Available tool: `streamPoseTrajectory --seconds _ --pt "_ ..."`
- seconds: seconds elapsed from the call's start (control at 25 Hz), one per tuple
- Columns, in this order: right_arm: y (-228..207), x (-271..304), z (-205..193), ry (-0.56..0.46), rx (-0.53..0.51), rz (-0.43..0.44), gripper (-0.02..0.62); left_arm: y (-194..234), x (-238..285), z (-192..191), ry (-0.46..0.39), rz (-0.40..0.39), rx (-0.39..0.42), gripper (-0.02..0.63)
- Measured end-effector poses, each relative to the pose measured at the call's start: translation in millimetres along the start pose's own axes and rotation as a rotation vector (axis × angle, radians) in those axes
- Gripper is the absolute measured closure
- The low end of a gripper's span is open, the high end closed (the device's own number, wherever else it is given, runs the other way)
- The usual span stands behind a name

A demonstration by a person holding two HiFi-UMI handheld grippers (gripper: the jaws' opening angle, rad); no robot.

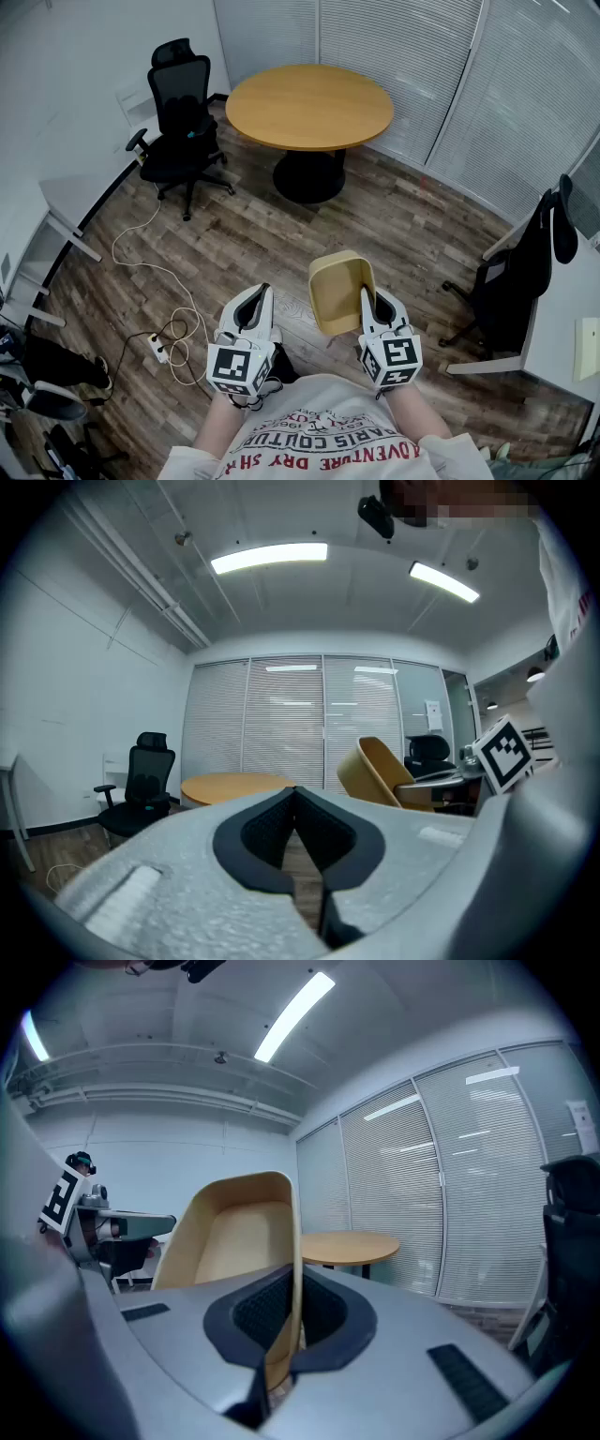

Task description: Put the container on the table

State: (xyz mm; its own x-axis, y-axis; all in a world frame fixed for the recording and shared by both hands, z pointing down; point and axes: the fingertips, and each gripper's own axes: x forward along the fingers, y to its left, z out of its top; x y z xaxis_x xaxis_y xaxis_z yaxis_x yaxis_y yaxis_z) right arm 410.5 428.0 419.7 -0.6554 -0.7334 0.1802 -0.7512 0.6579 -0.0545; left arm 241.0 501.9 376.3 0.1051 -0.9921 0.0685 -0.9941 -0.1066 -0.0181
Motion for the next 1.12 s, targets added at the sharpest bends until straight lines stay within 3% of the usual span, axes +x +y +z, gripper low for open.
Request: streamPoseTrajectory --seconds 0.72,1.12 --pt "-12 17 -15 0.050 0.040 -0.034 0.584 7 21 -15 0.046 -0.019 -0.027 0.609" --pt "-2 88 -14 0.102 0.045 -0.053 0.584 70 68 -23 0.067 -0.040 -0.061 0.609"
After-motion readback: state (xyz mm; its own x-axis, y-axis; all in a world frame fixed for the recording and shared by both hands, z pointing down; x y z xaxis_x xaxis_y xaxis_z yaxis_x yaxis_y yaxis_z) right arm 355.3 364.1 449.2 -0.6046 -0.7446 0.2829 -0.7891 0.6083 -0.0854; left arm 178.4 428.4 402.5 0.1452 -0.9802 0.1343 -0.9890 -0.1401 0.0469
